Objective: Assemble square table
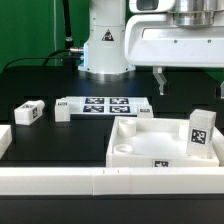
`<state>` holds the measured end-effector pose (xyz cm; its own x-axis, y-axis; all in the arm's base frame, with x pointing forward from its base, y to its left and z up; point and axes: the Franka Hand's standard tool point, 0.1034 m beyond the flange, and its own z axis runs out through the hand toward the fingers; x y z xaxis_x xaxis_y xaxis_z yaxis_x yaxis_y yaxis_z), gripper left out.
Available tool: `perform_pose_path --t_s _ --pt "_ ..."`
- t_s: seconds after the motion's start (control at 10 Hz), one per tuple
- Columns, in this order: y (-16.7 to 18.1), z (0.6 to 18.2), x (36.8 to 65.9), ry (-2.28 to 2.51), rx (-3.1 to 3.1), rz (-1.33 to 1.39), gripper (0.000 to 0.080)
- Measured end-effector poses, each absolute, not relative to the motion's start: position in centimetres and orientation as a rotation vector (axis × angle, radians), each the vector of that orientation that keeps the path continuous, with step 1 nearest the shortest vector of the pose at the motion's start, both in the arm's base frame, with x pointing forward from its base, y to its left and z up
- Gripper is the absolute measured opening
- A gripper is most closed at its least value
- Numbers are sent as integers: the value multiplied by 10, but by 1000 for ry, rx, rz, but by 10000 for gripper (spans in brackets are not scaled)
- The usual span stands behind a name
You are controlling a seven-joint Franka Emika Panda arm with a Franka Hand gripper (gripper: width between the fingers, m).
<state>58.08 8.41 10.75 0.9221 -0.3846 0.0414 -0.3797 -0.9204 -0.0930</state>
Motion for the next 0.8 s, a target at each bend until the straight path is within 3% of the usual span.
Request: perform_pose_path --t_s 0.2,0.4,0.8 --pt "70 102 536 489 -3009 -140 649" --pt "49 78 499 523 -3008 -197 649" --pt "52 78 500 513 -3009 -153 649"
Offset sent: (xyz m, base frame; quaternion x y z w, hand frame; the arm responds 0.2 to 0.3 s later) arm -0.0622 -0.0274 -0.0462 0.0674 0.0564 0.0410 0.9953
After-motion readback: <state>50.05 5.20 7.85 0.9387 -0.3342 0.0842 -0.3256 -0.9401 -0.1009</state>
